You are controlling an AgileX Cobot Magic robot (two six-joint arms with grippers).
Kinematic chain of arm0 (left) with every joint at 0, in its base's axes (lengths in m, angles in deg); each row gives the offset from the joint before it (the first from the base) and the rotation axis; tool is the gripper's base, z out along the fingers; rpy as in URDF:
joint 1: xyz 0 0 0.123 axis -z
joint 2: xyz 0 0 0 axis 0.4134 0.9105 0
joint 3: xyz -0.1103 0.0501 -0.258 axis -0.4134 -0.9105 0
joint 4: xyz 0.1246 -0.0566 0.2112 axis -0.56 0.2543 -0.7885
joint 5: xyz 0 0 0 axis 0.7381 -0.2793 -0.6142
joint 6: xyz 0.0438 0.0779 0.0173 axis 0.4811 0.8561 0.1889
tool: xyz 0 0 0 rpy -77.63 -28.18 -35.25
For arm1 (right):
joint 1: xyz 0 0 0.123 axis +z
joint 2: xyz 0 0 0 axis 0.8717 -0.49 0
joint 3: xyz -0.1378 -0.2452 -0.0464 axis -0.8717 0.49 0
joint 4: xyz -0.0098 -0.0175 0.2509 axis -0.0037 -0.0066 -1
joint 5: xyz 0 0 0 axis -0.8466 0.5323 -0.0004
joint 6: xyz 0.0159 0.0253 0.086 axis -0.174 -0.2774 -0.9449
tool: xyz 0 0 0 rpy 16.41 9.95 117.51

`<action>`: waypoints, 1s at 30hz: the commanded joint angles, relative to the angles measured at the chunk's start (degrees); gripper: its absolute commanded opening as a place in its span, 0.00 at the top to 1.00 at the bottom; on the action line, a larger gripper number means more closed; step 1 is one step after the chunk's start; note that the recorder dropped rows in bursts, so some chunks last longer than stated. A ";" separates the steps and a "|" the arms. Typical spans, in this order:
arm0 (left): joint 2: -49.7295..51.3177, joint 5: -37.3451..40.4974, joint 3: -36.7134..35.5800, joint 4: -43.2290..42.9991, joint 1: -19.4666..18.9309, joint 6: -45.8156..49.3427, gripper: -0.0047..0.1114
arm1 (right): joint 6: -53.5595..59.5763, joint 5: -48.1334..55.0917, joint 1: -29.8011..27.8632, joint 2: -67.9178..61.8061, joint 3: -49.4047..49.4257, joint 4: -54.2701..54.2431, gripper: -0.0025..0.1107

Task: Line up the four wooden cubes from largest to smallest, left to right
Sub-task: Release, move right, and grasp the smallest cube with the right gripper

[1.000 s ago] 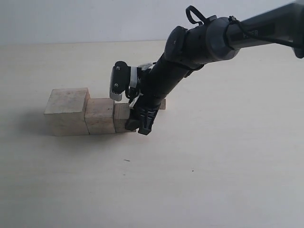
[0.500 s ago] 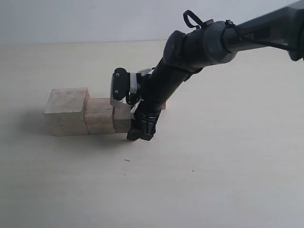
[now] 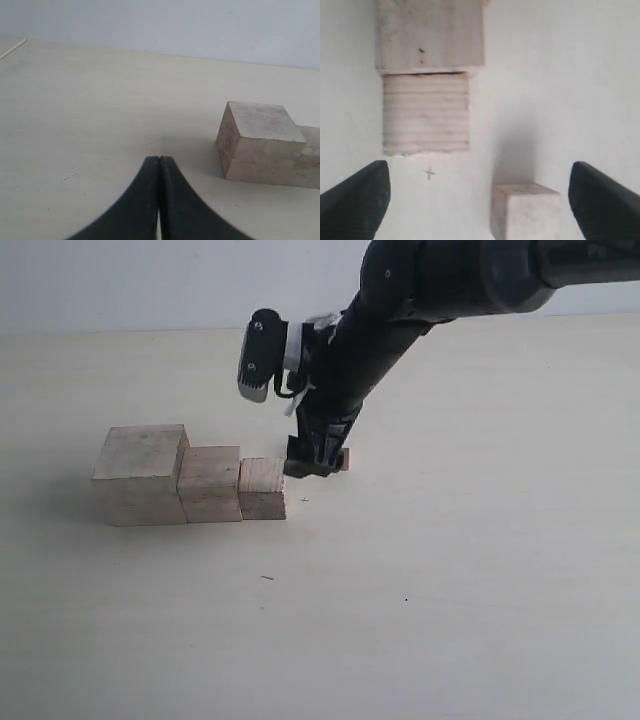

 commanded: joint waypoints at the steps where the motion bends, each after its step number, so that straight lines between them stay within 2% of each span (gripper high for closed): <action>1: -0.37 -0.51 -0.13 -0.16 0.29 -0.01 0.96 | -15.11 -3.74 0.08 3.39 -0.05 12.23 0.18; 5: -0.37 -0.51 -0.13 -0.16 0.29 -0.01 0.96 | -22.81 -4.27 0.08 3.62 0.10 22.97 0.24; 12: -0.37 -0.51 -0.13 -0.16 0.29 -0.01 0.96 | -22.90 -4.47 -0.97 2.67 0.41 24.16 0.45; 18: -0.37 -0.51 -0.13 -0.16 0.29 -0.01 0.96 | -22.80 -4.23 -4.44 2.67 0.63 24.10 0.46; 22: -0.37 -0.51 -0.13 -0.16 0.29 -0.01 0.96 | -21.48 -2.76 -6.83 2.67 0.63 19.64 0.46; 30: -0.37 -0.51 -0.13 -0.16 0.29 -0.01 0.96 | 3.31 0.93 -8.77 2.52 0.63 -3.64 0.46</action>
